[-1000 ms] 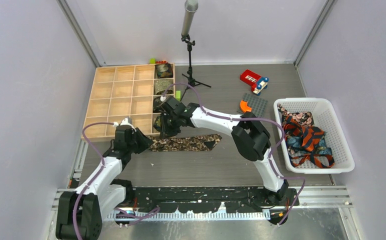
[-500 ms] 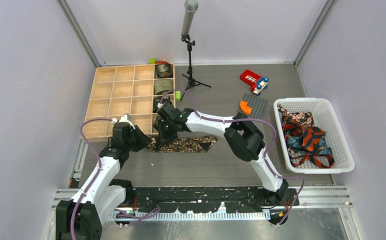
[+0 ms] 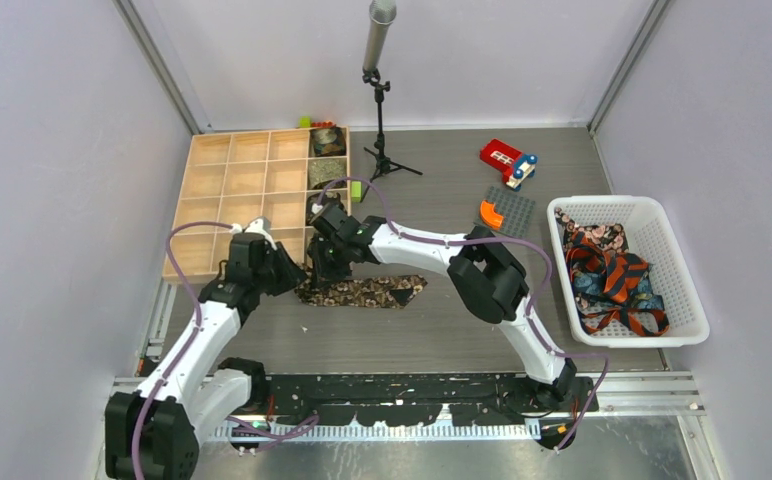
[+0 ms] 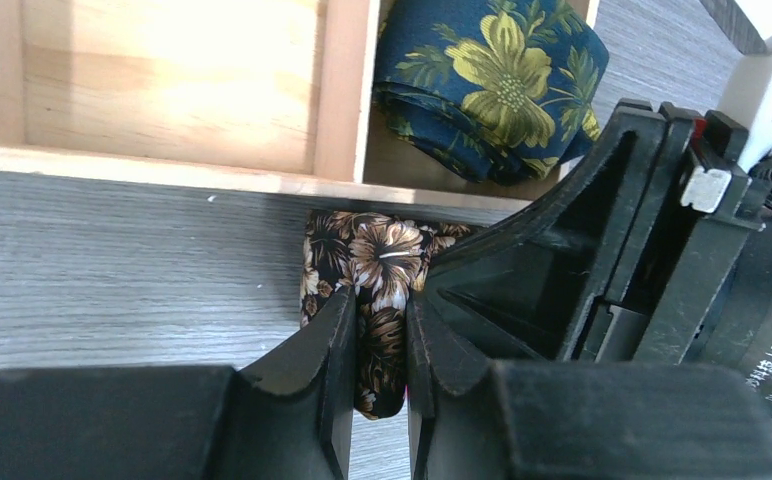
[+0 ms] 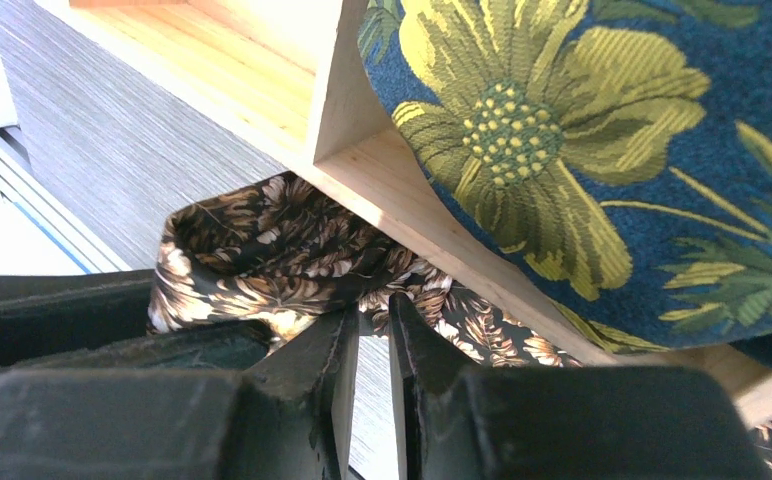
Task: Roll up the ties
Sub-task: Roll the tie at the center of the board.
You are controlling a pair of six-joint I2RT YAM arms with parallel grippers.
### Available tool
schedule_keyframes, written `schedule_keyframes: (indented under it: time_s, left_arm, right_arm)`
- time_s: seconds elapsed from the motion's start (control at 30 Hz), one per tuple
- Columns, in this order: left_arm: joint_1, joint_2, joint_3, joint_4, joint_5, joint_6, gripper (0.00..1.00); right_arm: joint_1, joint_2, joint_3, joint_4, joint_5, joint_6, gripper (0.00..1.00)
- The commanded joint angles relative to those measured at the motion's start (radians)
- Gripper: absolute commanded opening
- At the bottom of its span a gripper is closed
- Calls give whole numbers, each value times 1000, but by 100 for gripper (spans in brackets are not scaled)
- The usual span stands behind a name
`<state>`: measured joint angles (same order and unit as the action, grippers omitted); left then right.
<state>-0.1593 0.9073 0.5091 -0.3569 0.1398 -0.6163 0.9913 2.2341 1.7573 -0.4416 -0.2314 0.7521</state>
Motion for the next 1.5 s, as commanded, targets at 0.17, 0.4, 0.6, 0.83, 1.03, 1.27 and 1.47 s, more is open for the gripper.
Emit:
schedule_keyframes:
  time_s: [0.17, 0.4, 0.6, 0.83, 1.03, 1.27, 1.47]
  left_arm:
    - [-118, 79, 68, 6, -26, -2, 1]
    - [-206, 156, 82, 36, -81, -20, 1]
    - [-269, 222, 89, 66, -131, -36, 1]
    - [-303, 270, 88, 93, -174, -44, 1]
    - [-306, 276, 82, 122, -158, -54, 16]
    - [-306, 261, 88, 125, -144, -60, 44]
    - [-306, 239, 89, 121, -106, -60, 54]
  right_arm:
    - [5, -23, -16, 75, -1, 22, 21]
    - [-11, -70, -82, 94, 13, 21, 21]
    - [-27, -119, -133, 101, 13, 15, 21]
    - [-50, -211, -206, 92, 23, 2, 21]
    - [-67, -290, -263, 87, 30, -5, 23]
    - [-67, -305, -247, 80, 20, 2, 26]
    - [-66, -305, -230, 77, 20, 12, 26]
